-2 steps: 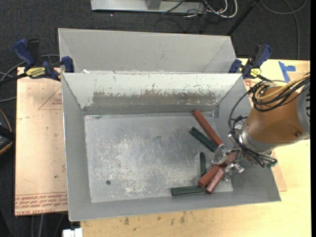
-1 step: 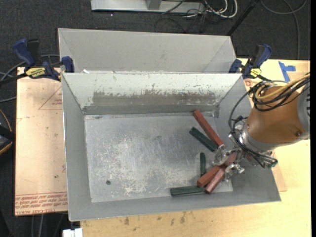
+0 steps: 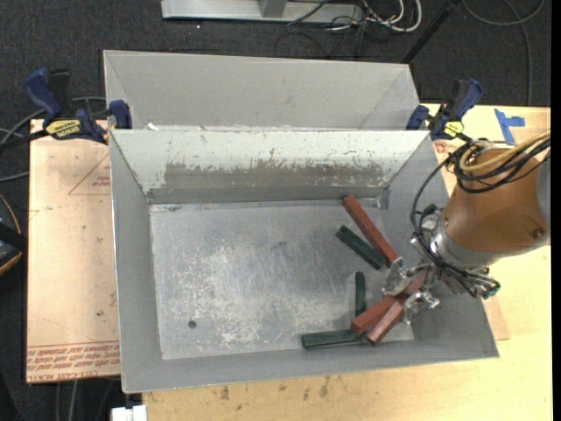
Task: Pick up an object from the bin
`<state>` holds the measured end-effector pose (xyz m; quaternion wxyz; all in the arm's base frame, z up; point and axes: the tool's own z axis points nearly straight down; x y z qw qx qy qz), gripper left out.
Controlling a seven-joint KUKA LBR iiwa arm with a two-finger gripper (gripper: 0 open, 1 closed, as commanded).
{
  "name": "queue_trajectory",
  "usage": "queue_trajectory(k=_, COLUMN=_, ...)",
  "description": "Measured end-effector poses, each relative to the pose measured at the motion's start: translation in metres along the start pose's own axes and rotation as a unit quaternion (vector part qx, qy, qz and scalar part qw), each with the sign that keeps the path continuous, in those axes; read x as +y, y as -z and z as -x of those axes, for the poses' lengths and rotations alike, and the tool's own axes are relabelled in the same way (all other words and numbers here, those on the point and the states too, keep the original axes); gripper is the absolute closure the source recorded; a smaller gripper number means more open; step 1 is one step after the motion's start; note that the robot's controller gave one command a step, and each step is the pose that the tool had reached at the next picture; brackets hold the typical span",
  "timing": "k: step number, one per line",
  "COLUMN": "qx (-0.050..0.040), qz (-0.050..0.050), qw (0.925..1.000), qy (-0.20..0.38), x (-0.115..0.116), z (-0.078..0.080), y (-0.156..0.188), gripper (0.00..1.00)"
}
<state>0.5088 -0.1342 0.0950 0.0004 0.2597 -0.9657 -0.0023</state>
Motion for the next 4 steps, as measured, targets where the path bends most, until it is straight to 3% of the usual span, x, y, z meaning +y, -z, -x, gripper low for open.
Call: queue_trajectory(k=4, qx=-0.0014, qz=-0.003, qw=1.0000, qy=-0.002, x=-0.001, z=0.001, y=0.068, gripper=1.00)
